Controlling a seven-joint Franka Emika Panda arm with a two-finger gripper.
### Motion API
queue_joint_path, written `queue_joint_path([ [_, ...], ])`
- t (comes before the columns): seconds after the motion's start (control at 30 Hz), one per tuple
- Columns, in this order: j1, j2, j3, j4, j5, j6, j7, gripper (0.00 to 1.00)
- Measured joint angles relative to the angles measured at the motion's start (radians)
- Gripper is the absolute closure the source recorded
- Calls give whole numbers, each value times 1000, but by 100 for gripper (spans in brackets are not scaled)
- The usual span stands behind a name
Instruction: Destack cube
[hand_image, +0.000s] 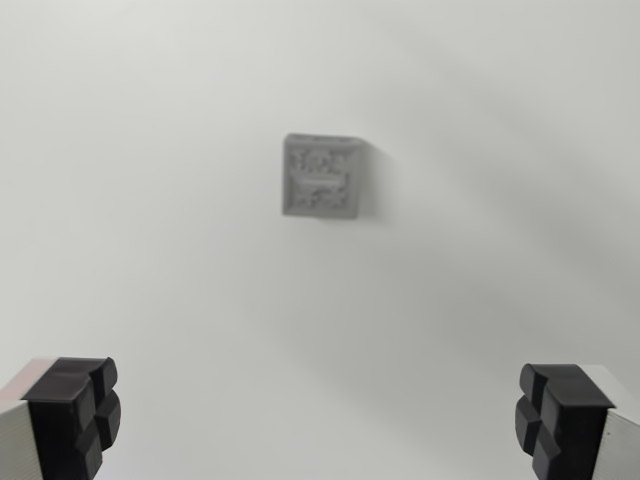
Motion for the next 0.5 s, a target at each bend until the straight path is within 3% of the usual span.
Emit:
queue_joint_path([
  [0.5,0,-2,0,4,0,-8,0,0],
])
